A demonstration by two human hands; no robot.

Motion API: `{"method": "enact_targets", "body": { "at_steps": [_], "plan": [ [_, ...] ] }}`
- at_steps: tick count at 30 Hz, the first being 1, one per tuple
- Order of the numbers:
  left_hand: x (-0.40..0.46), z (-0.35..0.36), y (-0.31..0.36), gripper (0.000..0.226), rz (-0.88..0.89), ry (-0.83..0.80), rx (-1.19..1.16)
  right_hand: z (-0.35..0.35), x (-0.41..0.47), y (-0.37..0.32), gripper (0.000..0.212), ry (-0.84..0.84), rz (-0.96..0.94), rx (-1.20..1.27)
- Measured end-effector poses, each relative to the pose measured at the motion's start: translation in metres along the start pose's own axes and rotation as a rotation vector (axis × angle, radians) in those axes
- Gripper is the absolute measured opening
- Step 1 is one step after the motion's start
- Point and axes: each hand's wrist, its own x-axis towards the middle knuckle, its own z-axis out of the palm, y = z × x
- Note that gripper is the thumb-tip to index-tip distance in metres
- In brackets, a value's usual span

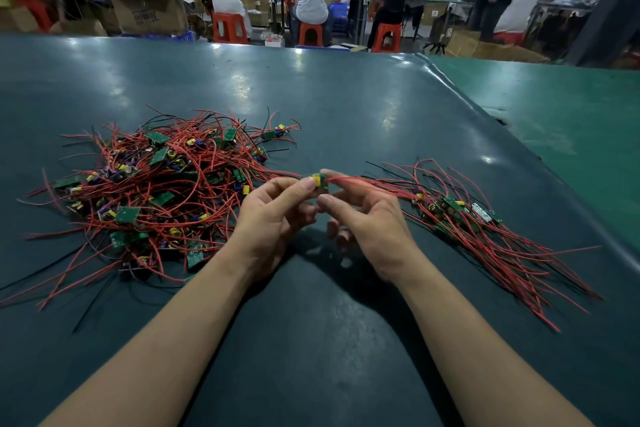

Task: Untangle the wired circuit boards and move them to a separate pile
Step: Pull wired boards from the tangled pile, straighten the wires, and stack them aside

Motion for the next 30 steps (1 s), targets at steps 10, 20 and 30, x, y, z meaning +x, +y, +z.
{"method": "enact_targets", "body": {
  "at_steps": [10,20,30],
  "plan": [
    [-0.001,-0.001,-0.007,0.030,0.101,-0.046,0.173,0.001,0.003,-0.003,0.013,0.124,0.078,0.205],
    [0.003,-0.004,-0.008,0.021,0.158,-0.040,0.266,0.001,0.007,-0.007,0.024,0.157,0.134,0.324],
    [0.001,-0.003,-0.011,0.026,0.179,-0.011,0.397,0.000,0.002,-0.002,0.033,0.115,0.135,0.092]
  ]
}}
